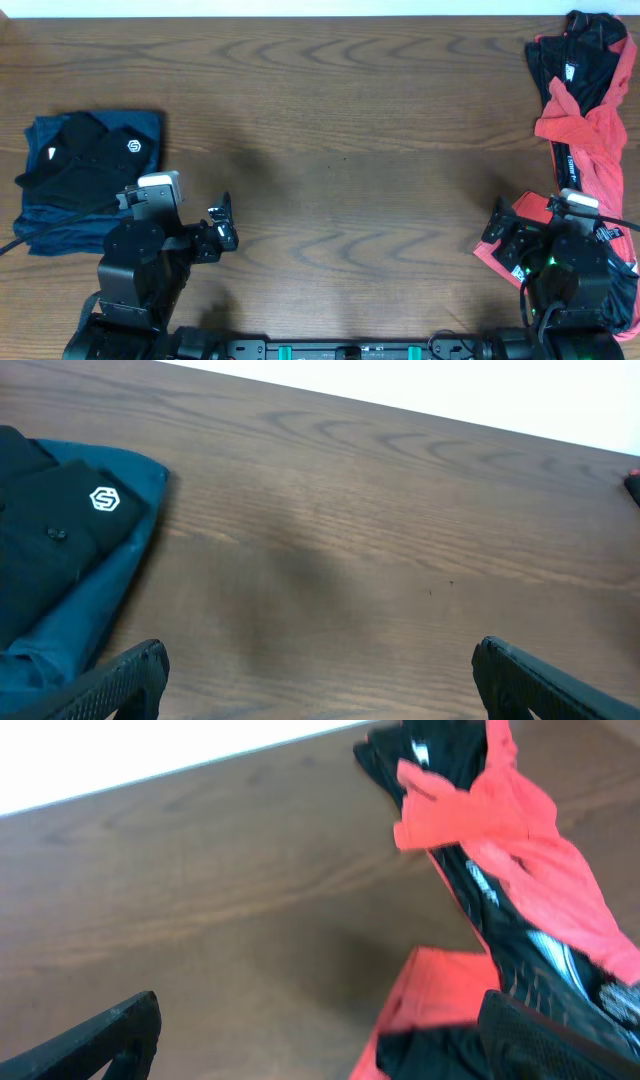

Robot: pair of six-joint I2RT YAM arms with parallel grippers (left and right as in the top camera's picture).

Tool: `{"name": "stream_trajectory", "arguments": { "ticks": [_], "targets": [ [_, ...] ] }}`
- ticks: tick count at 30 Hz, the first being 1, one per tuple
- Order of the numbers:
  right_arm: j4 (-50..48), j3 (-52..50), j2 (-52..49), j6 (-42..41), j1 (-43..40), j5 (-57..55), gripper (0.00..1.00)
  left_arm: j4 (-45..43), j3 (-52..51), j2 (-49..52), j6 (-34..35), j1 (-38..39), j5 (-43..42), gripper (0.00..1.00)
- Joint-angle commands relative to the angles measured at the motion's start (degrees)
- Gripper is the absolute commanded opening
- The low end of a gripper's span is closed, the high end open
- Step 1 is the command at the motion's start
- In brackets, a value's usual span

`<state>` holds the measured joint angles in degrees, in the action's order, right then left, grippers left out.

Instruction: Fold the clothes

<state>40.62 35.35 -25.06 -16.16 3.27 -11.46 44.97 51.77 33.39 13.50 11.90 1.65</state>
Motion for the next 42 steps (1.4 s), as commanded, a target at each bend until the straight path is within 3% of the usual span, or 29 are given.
{"name": "stream_trajectory", "arguments": {
  "ticks": [1,19,27,34,42],
  "targets": [
    [2.2,-0.5,0.3,-1.0,-0.3,-1.0,0.99,0.0,-0.4,-0.2,0.3,-0.1,0.5,0.98],
    [13.3,-0.7,0.5,-1.0,-0.3,-1.0,0.99,0.0,-0.4,-0.2,0.3,-0.1,0.5,0.98],
    [12.9,-7.0,8.5,-1.0,-0.3,-0.4,0.99,0.0,-0.4,-0.2,0.3,-0.1,0.5,0.98],
    [-1.7,-17.2,18.1,-0.4,-0.3,3.1,0.99,0.0,-0.4,-0.2,0.3,-0.1,0.5,0.98],
    [-24.3,-26.0,23.7,7.8,-0.3,5.7,0.99,0.0,-0.4,-0.2,0.3,-0.1,0.5,0.98]
  ]
}}
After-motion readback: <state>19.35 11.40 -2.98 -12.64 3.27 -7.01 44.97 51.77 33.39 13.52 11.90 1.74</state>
